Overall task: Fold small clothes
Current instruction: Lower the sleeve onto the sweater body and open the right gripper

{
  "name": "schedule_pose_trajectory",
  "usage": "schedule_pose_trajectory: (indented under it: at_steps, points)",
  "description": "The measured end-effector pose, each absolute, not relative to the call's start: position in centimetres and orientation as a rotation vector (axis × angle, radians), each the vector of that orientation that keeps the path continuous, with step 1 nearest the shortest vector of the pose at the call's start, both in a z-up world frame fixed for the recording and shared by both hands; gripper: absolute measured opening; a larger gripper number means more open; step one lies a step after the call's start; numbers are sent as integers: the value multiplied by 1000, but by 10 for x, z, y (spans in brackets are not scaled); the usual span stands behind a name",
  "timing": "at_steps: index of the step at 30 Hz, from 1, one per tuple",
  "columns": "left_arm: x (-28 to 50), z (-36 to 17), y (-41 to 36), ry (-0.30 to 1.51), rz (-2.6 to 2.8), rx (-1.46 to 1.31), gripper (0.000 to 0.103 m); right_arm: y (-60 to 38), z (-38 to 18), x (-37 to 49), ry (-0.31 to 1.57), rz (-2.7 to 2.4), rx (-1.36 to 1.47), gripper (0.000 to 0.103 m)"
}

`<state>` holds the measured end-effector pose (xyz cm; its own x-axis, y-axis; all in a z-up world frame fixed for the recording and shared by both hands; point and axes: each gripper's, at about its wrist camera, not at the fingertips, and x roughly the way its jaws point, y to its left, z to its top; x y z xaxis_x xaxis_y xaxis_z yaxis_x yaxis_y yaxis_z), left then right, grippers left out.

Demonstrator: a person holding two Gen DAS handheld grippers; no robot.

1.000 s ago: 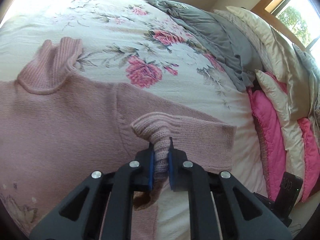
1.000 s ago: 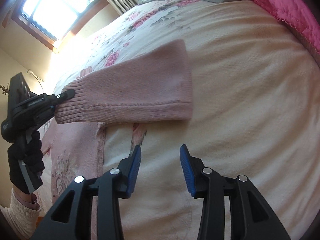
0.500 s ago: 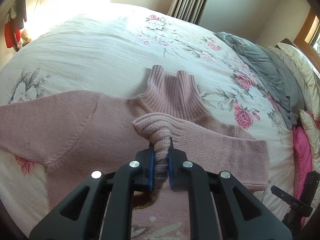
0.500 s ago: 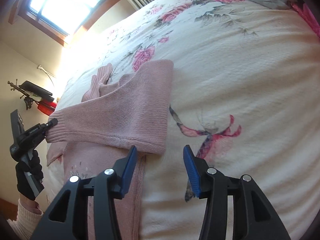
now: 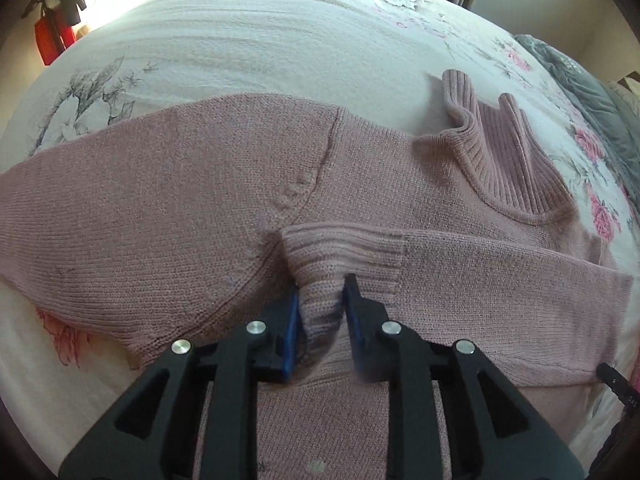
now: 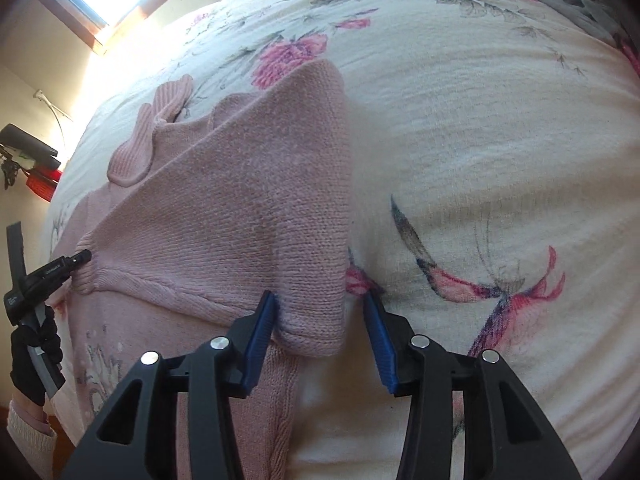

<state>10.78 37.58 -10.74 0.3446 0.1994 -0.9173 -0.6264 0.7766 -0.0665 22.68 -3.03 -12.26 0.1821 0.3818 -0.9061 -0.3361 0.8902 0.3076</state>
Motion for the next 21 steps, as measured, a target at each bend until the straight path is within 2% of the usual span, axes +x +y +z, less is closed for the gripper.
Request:
schedule_pose_trajectory:
  at_steps: [5,8,13,17,19,20,21]
  points:
    - [91,-64,367,964,585,-388,22,-23,-83,214,1179,569,69,50]
    - [107,-77,354,1021,492,-392,22,2,-92,212,1216,592,48,51]
    - [123,-134,355,1148,439,-433,23,14,-132,218,1299,513,67,51]
    - [105,-113,364,1099,396,-458,23,29,-114,210,1275,490,22,53]
    - [79,-95,380,1061,406,-485,43,41,-100,197,1259,544,32,55]
    - [63,-89,392,1044,430,-500,58,48,-94,190,1256,568,31,59]
    - [45,-83,405,1032,458,-513,64,57,-90,183,1255,587,20,62]
